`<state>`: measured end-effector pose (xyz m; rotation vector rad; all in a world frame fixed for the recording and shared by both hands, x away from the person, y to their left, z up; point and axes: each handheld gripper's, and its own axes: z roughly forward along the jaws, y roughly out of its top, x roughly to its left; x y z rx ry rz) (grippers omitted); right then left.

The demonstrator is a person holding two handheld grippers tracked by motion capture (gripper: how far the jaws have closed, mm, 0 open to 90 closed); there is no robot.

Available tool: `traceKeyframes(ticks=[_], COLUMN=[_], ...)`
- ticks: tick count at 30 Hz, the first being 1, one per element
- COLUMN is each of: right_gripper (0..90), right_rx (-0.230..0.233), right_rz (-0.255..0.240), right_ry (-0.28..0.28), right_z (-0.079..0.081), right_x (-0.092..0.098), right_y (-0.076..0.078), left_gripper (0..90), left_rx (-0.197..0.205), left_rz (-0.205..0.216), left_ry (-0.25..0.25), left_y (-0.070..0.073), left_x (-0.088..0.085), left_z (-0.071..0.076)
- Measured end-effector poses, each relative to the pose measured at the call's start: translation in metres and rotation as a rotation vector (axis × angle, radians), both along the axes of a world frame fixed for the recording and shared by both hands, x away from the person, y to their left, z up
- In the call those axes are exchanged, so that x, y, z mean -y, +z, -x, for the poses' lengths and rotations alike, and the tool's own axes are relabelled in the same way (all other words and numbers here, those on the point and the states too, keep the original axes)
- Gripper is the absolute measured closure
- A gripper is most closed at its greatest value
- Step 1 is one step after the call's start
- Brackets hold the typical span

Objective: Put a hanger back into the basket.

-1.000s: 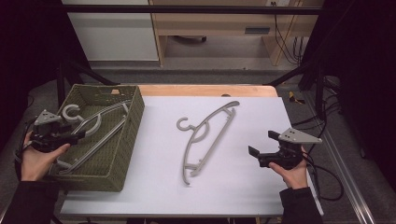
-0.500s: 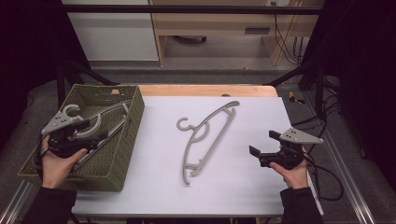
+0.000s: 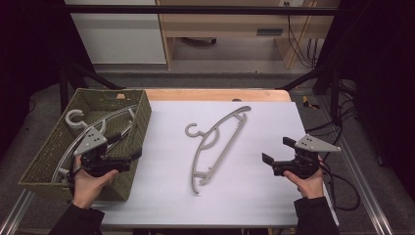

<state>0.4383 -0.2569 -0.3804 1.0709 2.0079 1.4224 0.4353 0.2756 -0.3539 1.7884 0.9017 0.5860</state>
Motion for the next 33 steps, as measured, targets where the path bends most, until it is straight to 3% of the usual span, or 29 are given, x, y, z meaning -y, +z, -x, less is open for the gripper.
traceKeyframes(ticks=[9,19,23,28,33], right_gripper=[2.6,2.6,2.6,2.6,2.8], right_rx=[0.000,-0.002,-0.004,0.000,0.001], right_rz=[0.004,0.009,0.008,0.004,-0.001], right_ry=[0.003,0.005,0.008,0.014,0.016], right_z=[-0.001,-0.001,-0.001,0.000,0.001], right_x=[0.000,-0.002,-0.002,-0.001,-0.001], right_y=[-0.001,-0.002,-0.002,-0.001,-0.001], left_gripper=[8.6,10.6,11.4,12.8,16.0], left_rx=[0.001,-0.024,-0.040,-0.077,-0.110], left_rz=[-0.018,-0.056,-0.079,-0.128,-0.141], left_ry=[-0.045,-0.096,-0.105,-0.114,-0.112], left_y=[-0.005,-0.018,-0.023,-0.032,-0.042], left_x=[0.026,0.060,0.073,0.098,0.113], left_z=[0.009,0.011,0.007,-0.010,-0.019])
